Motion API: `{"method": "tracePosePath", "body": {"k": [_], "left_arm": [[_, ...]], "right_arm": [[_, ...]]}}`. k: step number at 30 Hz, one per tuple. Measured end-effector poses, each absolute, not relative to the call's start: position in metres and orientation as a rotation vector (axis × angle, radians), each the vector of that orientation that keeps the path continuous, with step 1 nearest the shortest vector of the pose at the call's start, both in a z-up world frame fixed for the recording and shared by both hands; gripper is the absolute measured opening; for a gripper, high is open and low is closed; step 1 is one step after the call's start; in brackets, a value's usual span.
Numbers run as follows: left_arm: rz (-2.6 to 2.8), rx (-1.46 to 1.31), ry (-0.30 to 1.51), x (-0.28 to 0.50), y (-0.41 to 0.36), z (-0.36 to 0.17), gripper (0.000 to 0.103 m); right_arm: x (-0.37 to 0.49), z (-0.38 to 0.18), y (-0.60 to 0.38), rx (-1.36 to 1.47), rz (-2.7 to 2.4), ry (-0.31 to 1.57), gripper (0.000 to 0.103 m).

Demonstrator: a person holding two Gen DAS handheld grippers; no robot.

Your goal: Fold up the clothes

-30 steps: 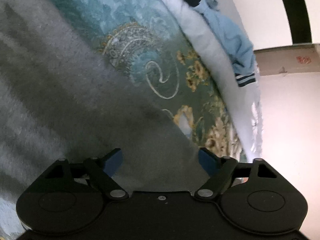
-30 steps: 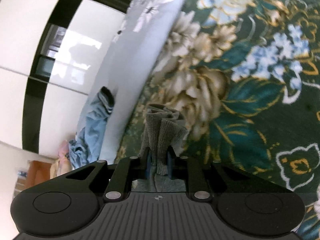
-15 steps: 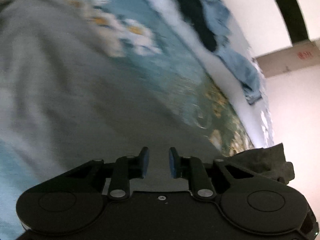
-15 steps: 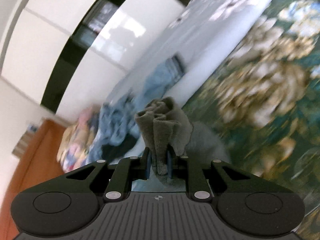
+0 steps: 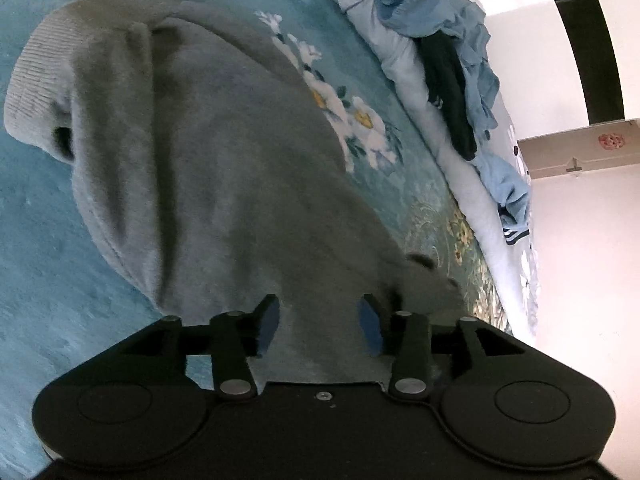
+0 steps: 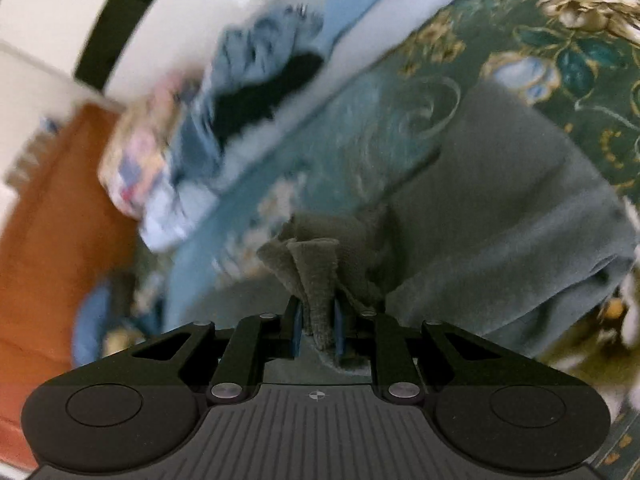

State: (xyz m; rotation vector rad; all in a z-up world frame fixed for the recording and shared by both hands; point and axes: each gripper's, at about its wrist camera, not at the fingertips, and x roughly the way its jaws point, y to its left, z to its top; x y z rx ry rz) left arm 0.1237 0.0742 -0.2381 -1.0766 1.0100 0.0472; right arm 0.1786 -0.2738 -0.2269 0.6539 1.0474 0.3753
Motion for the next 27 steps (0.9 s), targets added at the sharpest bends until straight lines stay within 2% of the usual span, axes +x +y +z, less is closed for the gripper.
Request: {"method": "tracePosePath", "body": {"k": [6,9,10,18,21,27], "left_arm": [[-0.016,-1.065,1.037,0.136,0.076,-0.241,0.057],[-0.06,-1.061,1.055,0.15,0.071,-0.242,0.061],[-0.078,-1.057,1.061,0.156,0.068,-0.241,0.064],[-0.192,-0.865,1.08,0.2,0.036,-0.222,0.071],[-0.228,-0.747,1.09,0.221,0.02,-0.215,0.079],[-0.311,-0.771,1.19,0.247,-0.003,-0.242,0.08]], "right_arm": [[0.172,-0.225,-0.256,0.562,0.344,1.074,0.016],[0.168,-0.218,-0.25,0.543,0.377,1.075,0.033],[0.166,-0.215,-0.249,0.536,0.388,1.076,0.043],[0.153,-0.188,-0.262,0.528,0.403,1.028,0.042],[0.148,-0.185,-0.29,0.558,0.346,1.013,0.044],[0.143,-0.195,-0.34,0.595,0.268,1.028,0.048]]}}
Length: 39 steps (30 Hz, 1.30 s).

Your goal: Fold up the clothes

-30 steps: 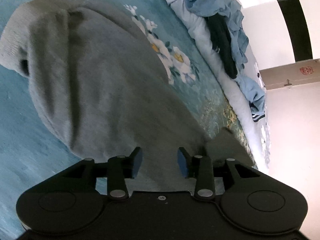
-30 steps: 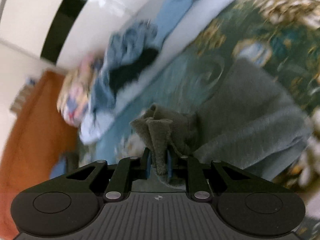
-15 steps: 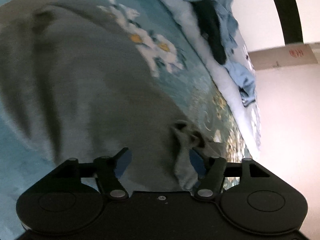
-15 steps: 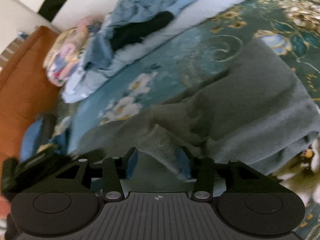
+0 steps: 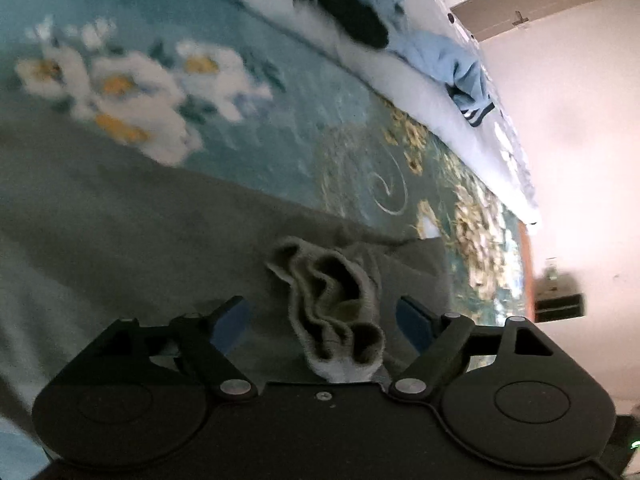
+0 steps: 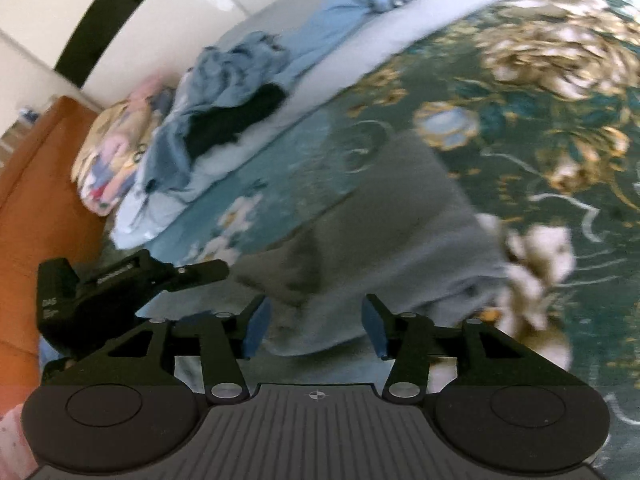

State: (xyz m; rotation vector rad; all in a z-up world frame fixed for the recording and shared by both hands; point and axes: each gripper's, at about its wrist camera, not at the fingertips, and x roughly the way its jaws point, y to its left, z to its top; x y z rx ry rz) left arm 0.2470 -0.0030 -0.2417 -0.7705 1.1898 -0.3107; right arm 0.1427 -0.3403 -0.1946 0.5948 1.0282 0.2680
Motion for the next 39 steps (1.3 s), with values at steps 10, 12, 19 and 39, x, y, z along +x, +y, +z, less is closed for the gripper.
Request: {"method": "tracePosePath", "body": {"k": [10,12,19,39], "left_arm": [[-0.274,-0.704,1.124,0.247,-0.044,-0.238,0.032],[-0.232,-0.769,1.089,0.242,-0.039,-0.235,0.019],[-0.104,-0.868,0.997,0.216,-0.006,-0.222,0.016],[-0.035,-0.826,0.999,0.166,0.039,-0.204,0.054]], "right_arm": [[0.144,-0.216,-0.373,0.68,0.243,1.052,0.056],[0.145,-0.218,-0.377,0.687,0.239,1.058,0.056],[0.152,-0.221,-0.388,0.692,0.236,1.061,0.056],[0.175,-0.201,-0.34,0.63,0.335,1.039,0.056]]}}
